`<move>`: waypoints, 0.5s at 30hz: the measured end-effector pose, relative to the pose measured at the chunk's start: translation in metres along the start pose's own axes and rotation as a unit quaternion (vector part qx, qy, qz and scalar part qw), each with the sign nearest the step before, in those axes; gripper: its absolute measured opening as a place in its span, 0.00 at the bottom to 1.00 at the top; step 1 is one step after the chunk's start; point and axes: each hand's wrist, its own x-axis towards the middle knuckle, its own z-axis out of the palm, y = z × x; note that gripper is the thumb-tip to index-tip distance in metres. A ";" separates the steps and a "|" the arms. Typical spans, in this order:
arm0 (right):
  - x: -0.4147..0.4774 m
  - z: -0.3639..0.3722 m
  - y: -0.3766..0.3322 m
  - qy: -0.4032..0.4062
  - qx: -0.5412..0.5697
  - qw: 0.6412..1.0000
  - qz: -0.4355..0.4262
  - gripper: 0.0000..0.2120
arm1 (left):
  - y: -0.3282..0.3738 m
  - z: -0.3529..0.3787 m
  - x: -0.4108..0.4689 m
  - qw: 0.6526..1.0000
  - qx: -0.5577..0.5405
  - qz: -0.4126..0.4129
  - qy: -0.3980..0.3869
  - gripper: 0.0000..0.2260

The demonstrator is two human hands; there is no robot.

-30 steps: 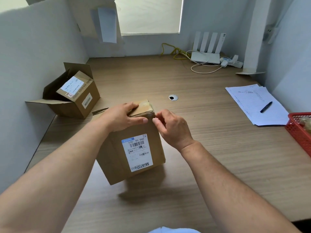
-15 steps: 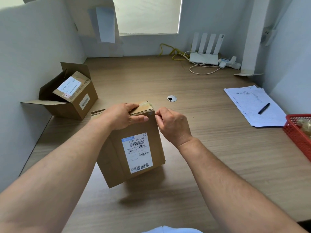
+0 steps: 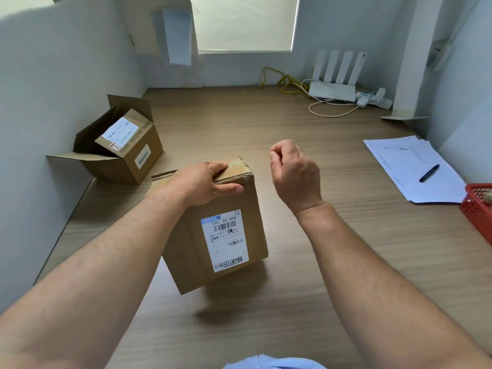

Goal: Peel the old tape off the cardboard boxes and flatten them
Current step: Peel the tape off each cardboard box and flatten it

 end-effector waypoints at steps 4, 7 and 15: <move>-0.012 -0.004 0.002 -0.080 -0.030 0.995 -0.041 0.08 | 0.004 -0.003 0.010 1.000 0.009 -0.028 0.000 0.41; -0.024 0.002 -0.001 -0.115 -0.050 0.992 -0.026 0.14 | 0.005 -0.002 0.012 0.999 0.024 -0.037 0.005 0.38; -0.016 0.016 -0.012 -0.129 -0.089 0.988 -0.005 0.17 | 0.008 0.006 0.007 0.996 0.086 -0.014 0.029 0.39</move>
